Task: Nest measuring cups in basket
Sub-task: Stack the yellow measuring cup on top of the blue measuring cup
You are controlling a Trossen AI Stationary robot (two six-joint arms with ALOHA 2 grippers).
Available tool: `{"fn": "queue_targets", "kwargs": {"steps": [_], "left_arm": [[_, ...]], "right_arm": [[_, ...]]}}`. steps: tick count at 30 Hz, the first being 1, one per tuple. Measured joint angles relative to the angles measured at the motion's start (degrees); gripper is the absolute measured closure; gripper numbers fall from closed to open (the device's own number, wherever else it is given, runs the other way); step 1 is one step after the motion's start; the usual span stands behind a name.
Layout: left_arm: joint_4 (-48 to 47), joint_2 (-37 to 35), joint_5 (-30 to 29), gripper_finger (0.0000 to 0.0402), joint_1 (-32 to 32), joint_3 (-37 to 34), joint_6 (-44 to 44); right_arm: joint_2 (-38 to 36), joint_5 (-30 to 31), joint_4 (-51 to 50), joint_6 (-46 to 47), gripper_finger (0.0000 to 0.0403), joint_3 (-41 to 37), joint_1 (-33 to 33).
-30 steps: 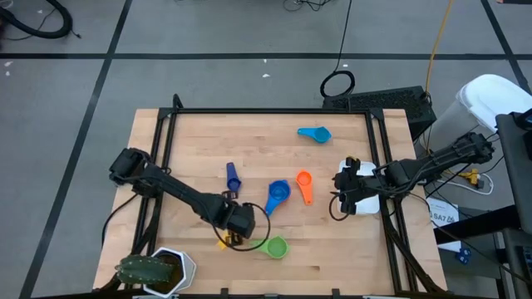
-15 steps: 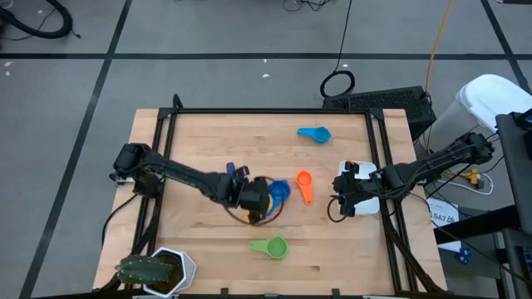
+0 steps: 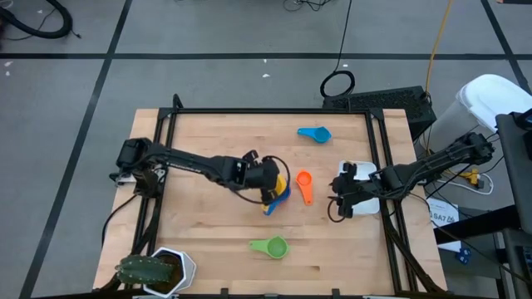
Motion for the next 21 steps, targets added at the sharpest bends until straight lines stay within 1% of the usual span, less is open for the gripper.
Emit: {"fn": "queue_targets", "kwargs": {"steps": [4, 7, 17, 21], "left_arm": [[-0.4, 1.5, 0.1, 0.0394, 1.5, 0.0, 0.0], [1.0, 2.3, 0.1, 0.0397, 1.8, 0.0, 0.7], [3.5, 4.8, 0.8, 0.0397, 2.4, 0.1, 1.8], [4.1, 6.0, 1.7, 0.0392, 2.4, 0.0, 1.9]], "right_arm": [[-0.1, -0.1, 1.8, -1.1, 0.0193, 0.0, 0.0], [-0.6, -0.2, 3.8, -1.9, 0.0193, 0.0, 0.0], [-4.9, -2.9, 17.8, -9.7, 0.0193, 0.0, 0.0], [-7.4, -2.8, 18.5, -10.5, 0.0203, 0.0, 0.0]]}}
